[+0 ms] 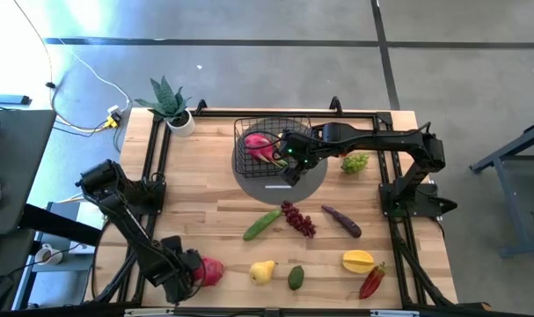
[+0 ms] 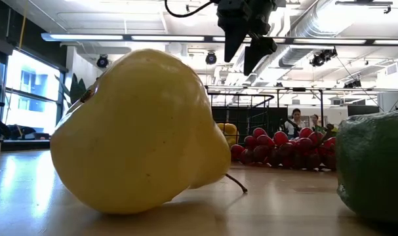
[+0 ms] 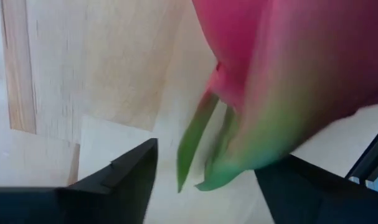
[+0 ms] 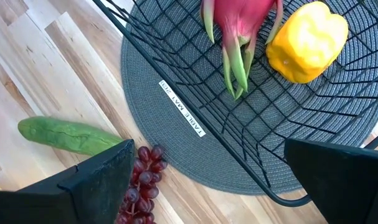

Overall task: Build produce basket
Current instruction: Put the dragon fruit into the wire basket

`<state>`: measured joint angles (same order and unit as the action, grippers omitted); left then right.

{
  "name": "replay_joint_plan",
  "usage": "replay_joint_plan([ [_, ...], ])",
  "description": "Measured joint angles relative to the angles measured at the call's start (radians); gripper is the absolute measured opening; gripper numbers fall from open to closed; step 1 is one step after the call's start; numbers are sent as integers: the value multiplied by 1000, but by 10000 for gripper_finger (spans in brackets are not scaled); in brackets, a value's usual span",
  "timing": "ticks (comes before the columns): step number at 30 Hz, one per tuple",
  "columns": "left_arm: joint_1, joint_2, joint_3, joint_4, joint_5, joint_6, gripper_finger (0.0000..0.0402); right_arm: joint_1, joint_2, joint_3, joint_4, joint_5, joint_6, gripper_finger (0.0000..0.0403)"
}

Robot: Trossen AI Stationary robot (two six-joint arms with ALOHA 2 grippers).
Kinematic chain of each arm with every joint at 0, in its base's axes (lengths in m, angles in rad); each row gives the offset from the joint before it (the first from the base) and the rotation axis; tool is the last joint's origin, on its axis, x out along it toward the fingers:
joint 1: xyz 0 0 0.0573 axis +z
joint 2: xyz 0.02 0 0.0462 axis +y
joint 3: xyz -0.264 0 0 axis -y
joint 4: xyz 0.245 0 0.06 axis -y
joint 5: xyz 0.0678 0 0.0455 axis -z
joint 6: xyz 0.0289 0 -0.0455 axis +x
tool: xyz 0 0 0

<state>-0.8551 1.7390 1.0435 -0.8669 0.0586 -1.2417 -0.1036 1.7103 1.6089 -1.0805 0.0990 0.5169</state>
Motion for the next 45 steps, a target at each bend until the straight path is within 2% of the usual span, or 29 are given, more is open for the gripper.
replay_joint_plan([
  [15,-3,0,0,60,-37,41,12,0,0,0,-39,-2,-2,392],
  [25,-3,-3,0,171,-18,41,4,0,0,0,-46,-4,-1,392],
  [32,-3,-6,0,193,-18,40,2,0,-2,0,-47,-56,-1,392],
  [39,22,-75,0,182,-38,50,1,5,-34,0,-55,-57,2,392],
  [45,92,-142,1,173,-51,107,0,5,-80,0,-53,-55,2,392],
])
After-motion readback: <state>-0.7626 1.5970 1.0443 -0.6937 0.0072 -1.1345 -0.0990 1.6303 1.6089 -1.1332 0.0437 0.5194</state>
